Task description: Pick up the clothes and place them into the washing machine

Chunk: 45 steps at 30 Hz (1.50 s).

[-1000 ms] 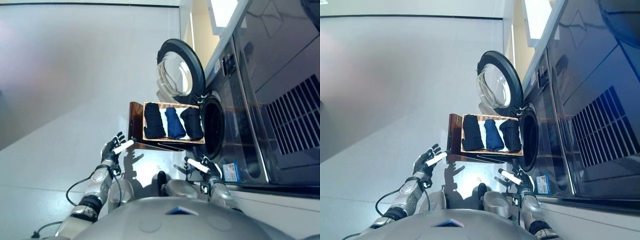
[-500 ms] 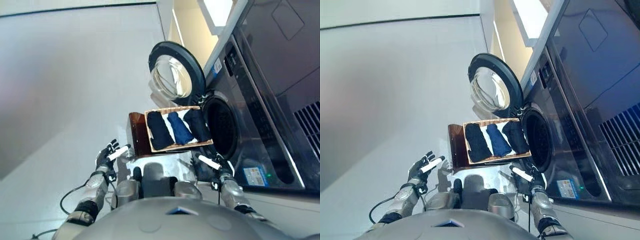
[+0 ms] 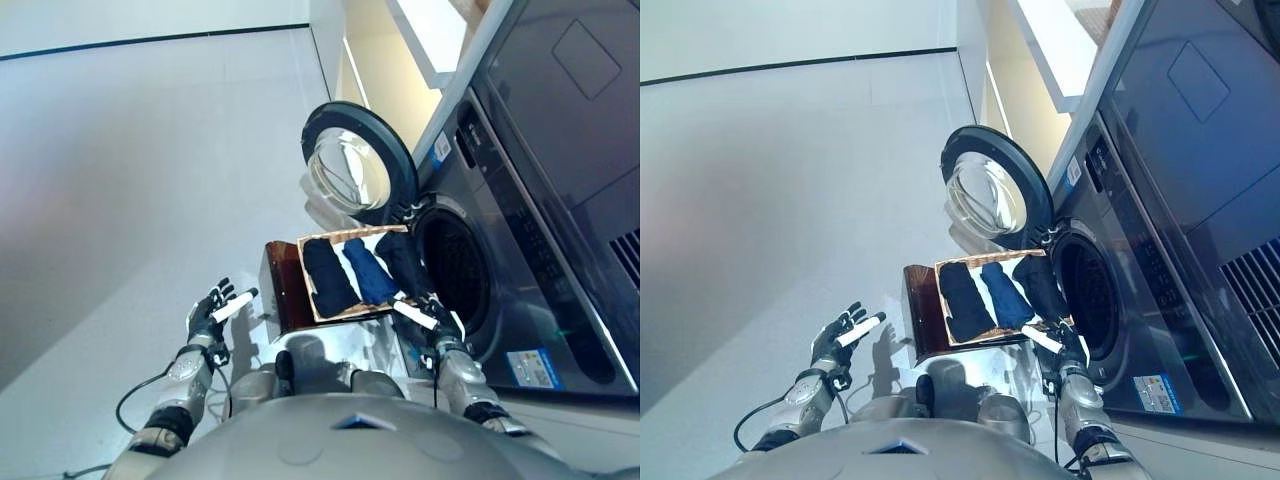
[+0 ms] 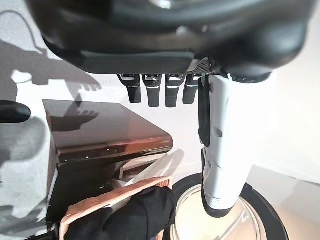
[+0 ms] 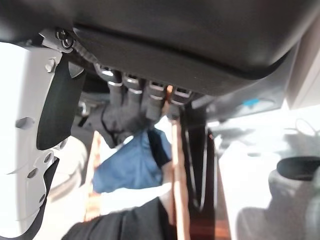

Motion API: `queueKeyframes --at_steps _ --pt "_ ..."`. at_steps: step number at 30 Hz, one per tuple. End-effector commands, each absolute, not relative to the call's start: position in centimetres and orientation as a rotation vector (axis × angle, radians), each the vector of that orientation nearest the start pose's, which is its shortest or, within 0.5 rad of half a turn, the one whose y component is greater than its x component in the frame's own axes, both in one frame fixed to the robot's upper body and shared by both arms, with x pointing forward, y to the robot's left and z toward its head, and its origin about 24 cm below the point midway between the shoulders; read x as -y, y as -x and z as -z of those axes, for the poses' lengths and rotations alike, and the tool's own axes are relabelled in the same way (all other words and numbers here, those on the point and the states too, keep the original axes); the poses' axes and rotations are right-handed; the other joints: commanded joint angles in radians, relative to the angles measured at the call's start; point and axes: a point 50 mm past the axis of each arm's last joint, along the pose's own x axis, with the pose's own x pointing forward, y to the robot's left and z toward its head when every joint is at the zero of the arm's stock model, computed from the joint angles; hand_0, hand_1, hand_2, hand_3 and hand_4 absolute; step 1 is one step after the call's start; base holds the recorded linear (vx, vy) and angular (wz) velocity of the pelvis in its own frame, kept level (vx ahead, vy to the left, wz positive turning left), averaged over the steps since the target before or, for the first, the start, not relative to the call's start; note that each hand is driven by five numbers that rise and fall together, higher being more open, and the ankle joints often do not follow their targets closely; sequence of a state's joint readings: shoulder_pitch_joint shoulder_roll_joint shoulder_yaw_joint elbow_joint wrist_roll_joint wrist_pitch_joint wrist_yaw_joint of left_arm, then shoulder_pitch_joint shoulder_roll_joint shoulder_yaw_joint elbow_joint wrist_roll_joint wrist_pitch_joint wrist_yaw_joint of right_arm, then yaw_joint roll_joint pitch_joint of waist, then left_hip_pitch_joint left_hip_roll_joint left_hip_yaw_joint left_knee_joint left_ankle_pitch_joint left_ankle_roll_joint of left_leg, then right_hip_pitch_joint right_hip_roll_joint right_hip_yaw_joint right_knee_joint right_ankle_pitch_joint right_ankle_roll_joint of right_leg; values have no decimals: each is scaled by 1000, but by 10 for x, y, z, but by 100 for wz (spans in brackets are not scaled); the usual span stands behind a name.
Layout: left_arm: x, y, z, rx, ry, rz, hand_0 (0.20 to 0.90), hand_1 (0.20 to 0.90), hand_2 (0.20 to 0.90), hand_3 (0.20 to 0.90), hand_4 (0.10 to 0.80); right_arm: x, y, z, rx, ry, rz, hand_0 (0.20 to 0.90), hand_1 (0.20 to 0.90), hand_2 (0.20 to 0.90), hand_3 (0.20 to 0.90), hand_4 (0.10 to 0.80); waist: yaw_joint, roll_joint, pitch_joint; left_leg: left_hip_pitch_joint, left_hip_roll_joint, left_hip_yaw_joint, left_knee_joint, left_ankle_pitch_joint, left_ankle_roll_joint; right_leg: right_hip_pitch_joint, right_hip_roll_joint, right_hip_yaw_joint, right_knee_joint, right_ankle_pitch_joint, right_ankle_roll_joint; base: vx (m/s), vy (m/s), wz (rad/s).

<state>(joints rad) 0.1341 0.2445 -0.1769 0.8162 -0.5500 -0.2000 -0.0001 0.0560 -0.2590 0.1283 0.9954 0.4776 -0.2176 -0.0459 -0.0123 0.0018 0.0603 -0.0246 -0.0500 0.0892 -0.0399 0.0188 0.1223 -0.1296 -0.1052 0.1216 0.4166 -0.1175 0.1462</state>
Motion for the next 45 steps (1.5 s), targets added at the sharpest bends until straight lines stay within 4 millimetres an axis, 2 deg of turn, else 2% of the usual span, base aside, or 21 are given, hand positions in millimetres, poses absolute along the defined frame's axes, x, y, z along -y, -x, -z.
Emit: queueKeyframes --at_steps 1,2,3,7,13,16,18,19,20,23,25,27,30,32,33,35,38,40,41,43,45 --pt "-234 -168 95 -527 174 -222 900 900 900 900 800 249 -167 106 -606 -36 291 900 900 900 900 800 -11 9 28 -17 -4 -51 108 -53 -51 43 13 -50 15 245 -18 140 26 23" --pt "-235 -167 96 -534 179 -232 900 900 900 900 800 247 -170 103 -590 -35 279 900 900 900 900 800 -16 16 34 5 7 -61 97 -54 -61 18 8 -82 -69 160 -29 130 -9 7" --pt "-235 -167 96 -534 180 -233 900 900 900 900 800 247 -172 103 -586 -33 276 900 900 900 900 800 -19 14 38 12 7 -67 94 -60 -67 8 -5 -92 -133 147 -28 156 -25 6" --pt "-240 -167 96 -531 184 -263 900 900 900 900 800 243 -176 101 -580 -12 250 900 900 900 900 800 -19 -12 64 46 4 -69 102 -82 -84 1 -54 -166 -264 211 -1 72 -68 3" --pt "-238 -160 99 -547 195 -268 900 900 900 900 800 244 -170 104 -602 -11 246 900 900 900 900 800 -4 -29 36 56 16 -67 101 -92 -97 62 -45 -173 -305 186 -2 61 -87 12" --pt "-236 -164 97 -532 206 -262 900 900 900 900 800 247 -169 104 -606 -12 260 900 900 900 900 800 -4 -34 39 36 21 -71 145 -97 -116 80 -46 -194 -306 171 -8 13 -55 0" --pt "-231 -169 95 -523 210 -242 900 900 900 900 800 252 -171 100 -584 -11 278 900 900 900 900 800 -16 -37 44 6 31 -36 169 -78 -127 85 -61 -225 -303 180 -3 -44 -9 15" --pt "-229 -172 94 -517 207 -229 900 900 900 900 800 254 -173 97 -565 -7 288 900 900 900 900 800 -26 -39 45 -10 47 16 167 -73 -125 85 -72 -242 -298 181 1 -56 27 36" --pt "-227 -173 94 -516 209 -222 900 900 900 900 800 256 -174 96 -563 -6 297 900 900 900 900 800 -24 -34 44 -8 50 28 153 -74 -121 78 -68 -243 -289 174 1 -27 43 62" --pt "-224 -175 94 -517 200 -206 900 900 900 900 800 258 -174 96 -565 24 294 900 900 900 900 800 -30 -19 38 6 38 21 105 -83 -93 9 -63 -216 -180 173 7 7 79 24" --pt "-224 -177 92 -513 188 -182 900 900 900 900 800 258 -177 93 -561 62 270 900 900 900 900 800 -43 -14 56 23 29 21 96 -89 -76 -44 -56 -173 -60 225 16 -1 92 -11" --pt "-224 -180 88 -497 170 -165 900 900 900 900 800 262 -180 91 -555 105 267 900 900 900 900 800 -44 -11 80 36 28 23 89 -93 -72 -88 -56 -162 -17 250 16 0 38 -4" --pt "-228 -180 87 -490 169 -173 900 900 900 900 800 268 -183 87 -550 143 281 900 900 900 900 800 -46 -13 90 65 24 31 60 -101 -80 -147 -74 -192 -134 243 9 100 -48 -19" --pt "-231 -181 84 -473 172 -184 900 900 900 900 800 270 -181 89 -564 150 287 900 900 900 900 800 -44 -26 95 98 28 43 44 -114 -98 -151 -120 -273 -278 291 26 171 -147 -7" --pt "-231 -182 84 -473 173 -186 900 900 900 900 800 269 -180 91 -572 145 284 900 900 900 900 800 -57 -26 99 108 34 30 43 -116 -104 -143 -116 -258 -284 306 32 168 -165 27" --pt "-231 -182 85 -476 172 -185 900 900 900 900 800 267 -174 97 -603 127 284 900 900 900 900 800 -59 -37 93 119 48 26 67 -135 -119 -100 -92 -240 -309 278 21 164 -164 41" --pt "-230 -183 84 -469 183 -184 900 900 900 900 800 264 -168 102 -627 102 274 900 900 900 900 800 -42 -60 88 13 75 -11 346 -110 -162 -22 -35 -219 -324 241 -28 108 -187 18" --pt "-226 -187 82 -458 197 -184 900 900 900 900 800 268 -171 99 -614 103 299 900 900 900 900 800 -34 -62 94 -59 80 -57 241 -95 -159 -17 -39 -221 -347 225 -24 -21 -22 4" --pt "-225 -186 84 -467 201 -188 900 900 900 900 800 271 -171 99 -618 104 311 900 900 900 900 800 -25 -57 91 -84 84 -89 193 -60 -164 -6 -35 -217 -354 223 -23 71 62 9" --pt "-226 -185 86 -477 201 -193 900 900 900 900 800 273 -169 100 -623 91 329 900 900 900 900 800 -32 -50 82 -74 103 -55 161 -46 -163 4 -44 -213 -349 215 -23 118 86 10" --pt "-226 -181 87 -484 202 -192 900 900 900 900 800 274 -168 101 -634 109 329 900 900 900 900 800 -32 -39 67 -48 94 -50 82 -30 -151 1 -55 -213 -355 220 -19 106 132 -11"
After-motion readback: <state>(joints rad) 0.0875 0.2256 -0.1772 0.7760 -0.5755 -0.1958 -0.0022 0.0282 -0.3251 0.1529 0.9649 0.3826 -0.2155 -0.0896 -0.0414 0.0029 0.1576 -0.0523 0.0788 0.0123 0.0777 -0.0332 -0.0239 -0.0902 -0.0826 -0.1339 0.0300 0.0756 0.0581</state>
